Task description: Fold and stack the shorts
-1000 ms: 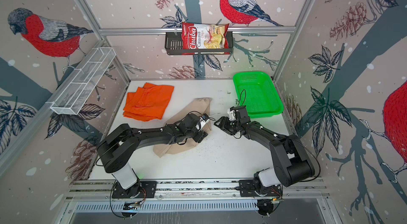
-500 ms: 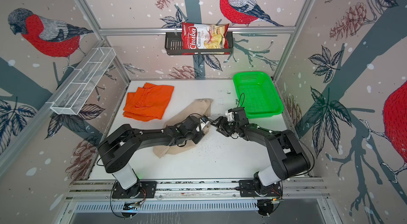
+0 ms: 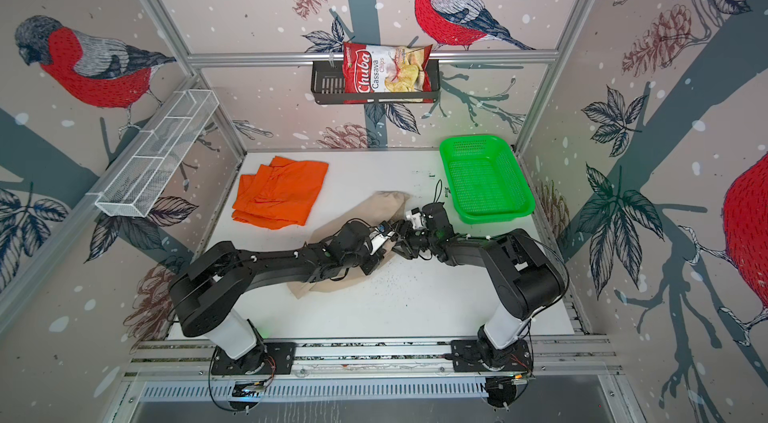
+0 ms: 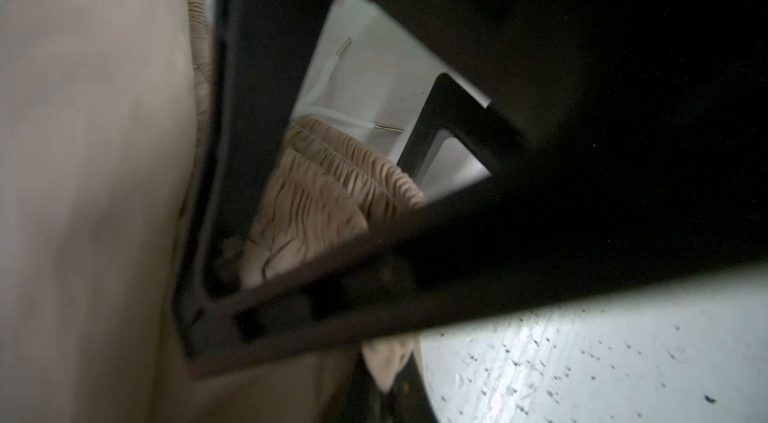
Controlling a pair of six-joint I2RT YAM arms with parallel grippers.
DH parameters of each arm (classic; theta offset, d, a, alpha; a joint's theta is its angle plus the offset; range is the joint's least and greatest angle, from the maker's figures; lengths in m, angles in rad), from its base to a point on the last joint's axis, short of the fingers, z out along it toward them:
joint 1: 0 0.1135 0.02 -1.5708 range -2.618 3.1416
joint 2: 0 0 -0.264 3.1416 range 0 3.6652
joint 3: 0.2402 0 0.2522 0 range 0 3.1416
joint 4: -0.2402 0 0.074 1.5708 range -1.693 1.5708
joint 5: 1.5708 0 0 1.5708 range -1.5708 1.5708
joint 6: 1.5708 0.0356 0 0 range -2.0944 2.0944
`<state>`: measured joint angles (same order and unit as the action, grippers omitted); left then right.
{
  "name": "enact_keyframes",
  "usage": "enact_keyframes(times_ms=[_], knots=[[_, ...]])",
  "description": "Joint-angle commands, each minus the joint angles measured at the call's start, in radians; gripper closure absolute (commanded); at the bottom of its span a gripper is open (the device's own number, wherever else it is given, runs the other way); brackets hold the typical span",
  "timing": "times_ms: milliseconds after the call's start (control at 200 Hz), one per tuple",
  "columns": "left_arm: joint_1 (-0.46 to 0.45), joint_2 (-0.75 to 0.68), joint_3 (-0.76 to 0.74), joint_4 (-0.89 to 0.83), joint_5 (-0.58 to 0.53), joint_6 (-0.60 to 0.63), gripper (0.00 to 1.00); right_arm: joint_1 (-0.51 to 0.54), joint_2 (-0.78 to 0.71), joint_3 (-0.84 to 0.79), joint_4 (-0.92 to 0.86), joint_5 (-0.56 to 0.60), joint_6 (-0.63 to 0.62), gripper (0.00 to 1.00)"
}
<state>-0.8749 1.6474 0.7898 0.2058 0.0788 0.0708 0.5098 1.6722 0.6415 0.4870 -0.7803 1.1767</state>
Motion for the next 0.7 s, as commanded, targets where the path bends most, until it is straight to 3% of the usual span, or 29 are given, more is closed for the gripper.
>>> enact_keyframes(times_ms=[0, 75, 180, 250, 510, 695], knots=[[-0.002, -0.028, -0.018, 0.06, 0.03, 0.033, 0.94, 0.001, 0.024, 0.007, 0.044, -0.015, 0.001, 0.37], [-0.002, -0.048, -0.039, 0.086, 0.015, 0.026, 0.91, -0.001, 0.033, 0.006, 0.042, -0.001, -0.003, 0.64], [-0.002, -0.058, -0.057, 0.089, -0.036, 0.014, 0.83, -0.006, -0.011, 0.018, 0.045, 0.015, -0.002, 0.87], [-0.002, -0.055, -0.059, 0.084, -0.066, -0.001, 0.75, -0.006, -0.067, 0.04, 0.024, 0.035, -0.005, 0.97], [-0.002, -0.112, -0.06, 0.144, -0.143, -0.102, 0.32, -0.002, -0.262, 0.208, -0.18, 0.157, -0.085, 1.0], [-0.002, -0.216, -0.066, 0.216, -0.184, -0.153, 0.22, 0.014, -0.341, 0.333, -0.234, 0.268, -0.118, 0.99]])
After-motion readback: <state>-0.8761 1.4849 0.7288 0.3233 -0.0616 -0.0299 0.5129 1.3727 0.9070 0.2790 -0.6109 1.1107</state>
